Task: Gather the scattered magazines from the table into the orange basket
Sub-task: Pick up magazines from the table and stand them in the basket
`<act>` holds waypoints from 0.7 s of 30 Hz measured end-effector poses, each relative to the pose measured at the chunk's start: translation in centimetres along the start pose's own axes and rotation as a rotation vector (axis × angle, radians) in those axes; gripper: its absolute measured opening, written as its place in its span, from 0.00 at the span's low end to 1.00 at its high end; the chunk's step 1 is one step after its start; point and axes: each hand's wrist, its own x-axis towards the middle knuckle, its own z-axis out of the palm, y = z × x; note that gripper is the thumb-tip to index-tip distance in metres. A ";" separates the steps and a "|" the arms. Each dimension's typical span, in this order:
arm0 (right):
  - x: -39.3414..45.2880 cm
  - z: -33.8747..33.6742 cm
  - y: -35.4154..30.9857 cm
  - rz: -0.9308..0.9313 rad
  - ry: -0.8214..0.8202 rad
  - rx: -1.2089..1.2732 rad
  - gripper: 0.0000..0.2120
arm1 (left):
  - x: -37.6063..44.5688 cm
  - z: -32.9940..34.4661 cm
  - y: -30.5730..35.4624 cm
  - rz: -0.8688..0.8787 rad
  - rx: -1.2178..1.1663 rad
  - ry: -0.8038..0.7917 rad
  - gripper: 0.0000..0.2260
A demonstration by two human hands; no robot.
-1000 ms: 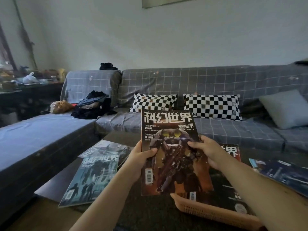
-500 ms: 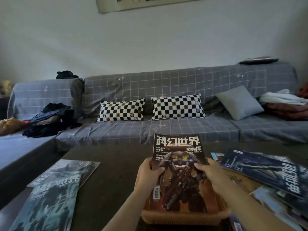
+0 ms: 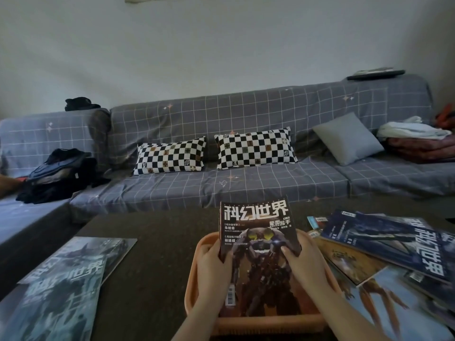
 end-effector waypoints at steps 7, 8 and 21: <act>-0.2 0.0 -0.4 0.084 -0.085 0.043 0.23 | 0.0 -0.3 -0.5 -0.093 -0.012 -0.017 0.07; -0.2 0.0 -0.5 0.111 -0.109 0.069 0.22 | 0.0 -0.3 -0.5 -0.106 -0.025 -0.022 0.06; 0.2 0.1 0.1 0.309 -0.309 0.167 0.16 | -0.2 -0.1 0.0 -0.242 -0.260 -0.259 0.11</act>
